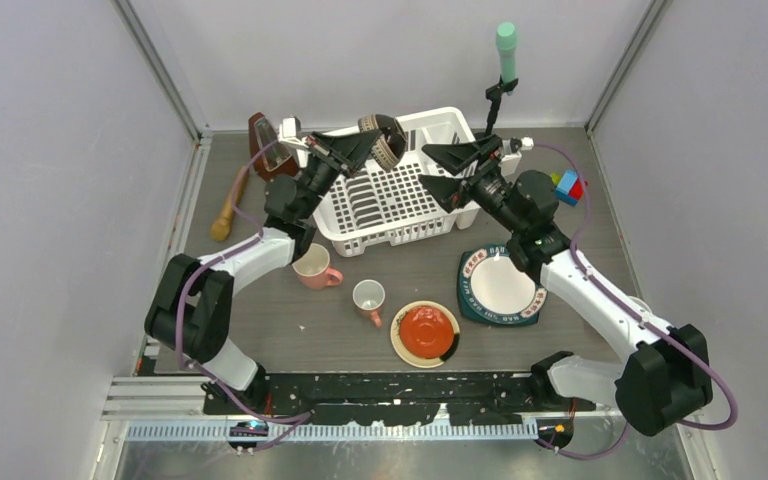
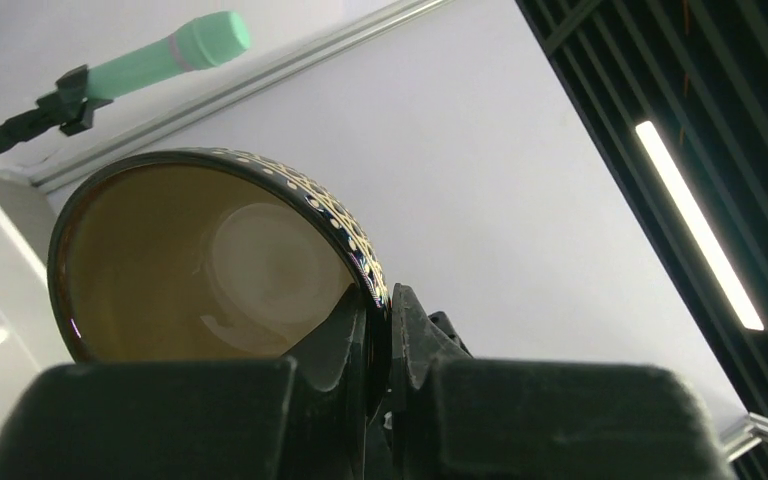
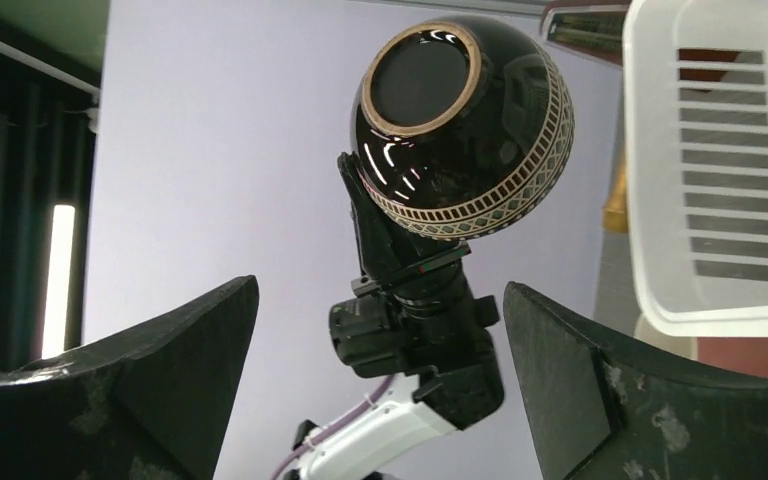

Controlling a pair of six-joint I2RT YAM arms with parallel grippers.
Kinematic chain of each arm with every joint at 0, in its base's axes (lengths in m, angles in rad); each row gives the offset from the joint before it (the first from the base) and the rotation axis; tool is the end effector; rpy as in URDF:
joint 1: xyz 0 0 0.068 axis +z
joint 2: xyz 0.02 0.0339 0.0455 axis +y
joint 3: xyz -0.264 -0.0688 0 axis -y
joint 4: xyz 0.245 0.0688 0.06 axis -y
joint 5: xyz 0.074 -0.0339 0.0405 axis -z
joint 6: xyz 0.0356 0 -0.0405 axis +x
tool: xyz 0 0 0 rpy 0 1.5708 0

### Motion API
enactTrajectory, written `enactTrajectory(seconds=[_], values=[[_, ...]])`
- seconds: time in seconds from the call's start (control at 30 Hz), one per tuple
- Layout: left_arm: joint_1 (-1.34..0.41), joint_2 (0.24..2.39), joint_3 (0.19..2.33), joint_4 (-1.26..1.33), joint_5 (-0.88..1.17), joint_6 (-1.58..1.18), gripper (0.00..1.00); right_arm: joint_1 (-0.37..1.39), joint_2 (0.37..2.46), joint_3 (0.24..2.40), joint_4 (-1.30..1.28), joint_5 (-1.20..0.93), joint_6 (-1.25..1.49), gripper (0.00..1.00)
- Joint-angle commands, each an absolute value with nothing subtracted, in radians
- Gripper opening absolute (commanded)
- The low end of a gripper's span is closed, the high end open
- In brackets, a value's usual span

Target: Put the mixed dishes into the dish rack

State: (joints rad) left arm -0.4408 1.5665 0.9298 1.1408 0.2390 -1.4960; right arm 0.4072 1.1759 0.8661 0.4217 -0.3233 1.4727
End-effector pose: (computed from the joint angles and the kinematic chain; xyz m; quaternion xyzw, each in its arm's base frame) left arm 0.3099 -0.1555 0.3325 -0.1654 0.4878 -0.7388 0.4345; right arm 0.2500 0.1201 0.3517 0.2307 0.6276 0.6575 0.3474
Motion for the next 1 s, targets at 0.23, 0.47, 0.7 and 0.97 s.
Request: enactTrajectory(seconds=[0.23, 0.47, 0.7, 0.97], values=[[-0.439, 1.515, 1.013, 1.433, 0.197, -1.459, 0.0, 0.479, 1.264, 0.875, 0.581, -0.081, 1.972, 1.0], [-0.439, 1.521, 1.064, 1.432, 0.205, -1.434, 0.0, 0.539, 1.366, 0.931, 0.677, -0.039, 2.13, 1.0], [-0.439, 1.536, 1.071, 1.433, 0.206, -1.451, 0.0, 0.555, 1.419, 0.962, 0.754, -0.003, 2.163, 1.0], [-0.439, 1.547, 1.081, 1.432, 0.217, -1.446, 0.0, 0.555, 1.384, 1.017, 0.578, -0.003, 2.09, 1.0]])
